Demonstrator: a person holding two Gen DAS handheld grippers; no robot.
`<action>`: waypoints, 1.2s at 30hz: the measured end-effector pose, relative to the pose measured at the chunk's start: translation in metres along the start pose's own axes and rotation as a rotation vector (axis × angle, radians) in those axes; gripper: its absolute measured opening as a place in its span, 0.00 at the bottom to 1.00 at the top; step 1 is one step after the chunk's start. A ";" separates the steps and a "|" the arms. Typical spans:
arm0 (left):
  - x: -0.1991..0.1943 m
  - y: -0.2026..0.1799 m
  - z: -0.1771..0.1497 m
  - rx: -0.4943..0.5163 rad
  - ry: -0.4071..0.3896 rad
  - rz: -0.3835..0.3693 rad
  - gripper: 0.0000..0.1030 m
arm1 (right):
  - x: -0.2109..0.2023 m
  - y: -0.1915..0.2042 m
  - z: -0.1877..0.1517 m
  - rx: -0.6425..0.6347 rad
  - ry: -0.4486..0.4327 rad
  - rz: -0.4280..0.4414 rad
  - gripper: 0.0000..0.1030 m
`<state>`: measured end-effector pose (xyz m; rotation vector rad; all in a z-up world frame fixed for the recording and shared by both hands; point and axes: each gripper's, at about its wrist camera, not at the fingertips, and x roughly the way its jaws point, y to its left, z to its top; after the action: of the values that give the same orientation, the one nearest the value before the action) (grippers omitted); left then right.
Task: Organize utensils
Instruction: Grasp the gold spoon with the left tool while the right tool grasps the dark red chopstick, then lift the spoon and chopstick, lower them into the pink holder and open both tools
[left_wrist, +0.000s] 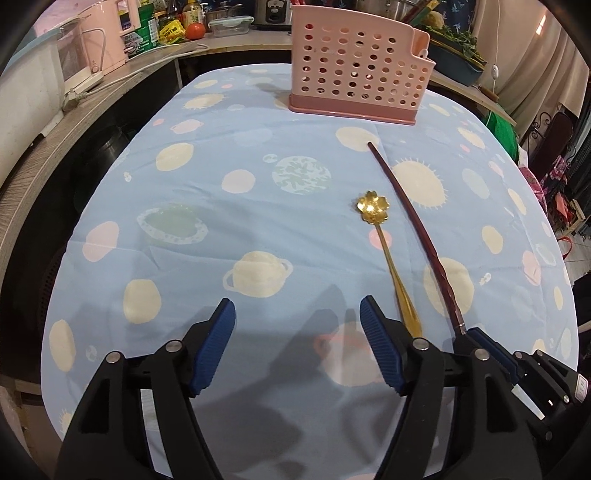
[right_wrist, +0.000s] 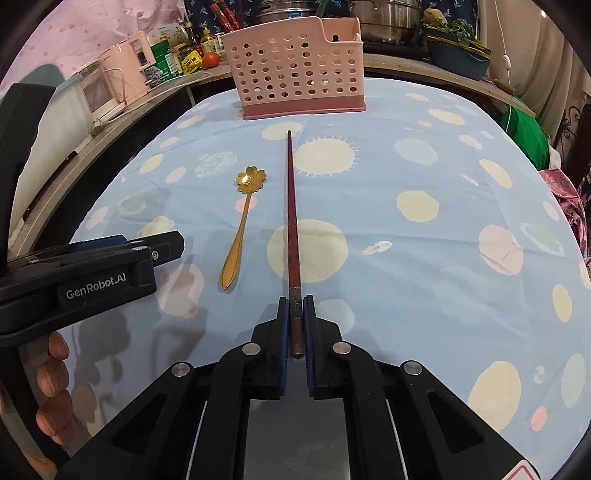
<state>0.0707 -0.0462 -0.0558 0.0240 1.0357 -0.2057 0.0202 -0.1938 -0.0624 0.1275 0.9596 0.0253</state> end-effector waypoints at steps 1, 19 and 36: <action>0.000 -0.002 0.000 0.004 0.001 -0.003 0.65 | 0.000 -0.002 0.000 0.006 -0.001 -0.003 0.07; 0.012 -0.040 -0.004 0.054 0.034 -0.076 0.65 | -0.003 -0.027 0.000 0.076 -0.007 -0.007 0.07; 0.009 -0.049 -0.009 0.115 0.025 -0.106 0.10 | -0.003 -0.025 -0.001 0.069 -0.004 -0.003 0.07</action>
<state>0.0588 -0.0943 -0.0639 0.0759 1.0499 -0.3614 0.0169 -0.2192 -0.0632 0.1900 0.9572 -0.0108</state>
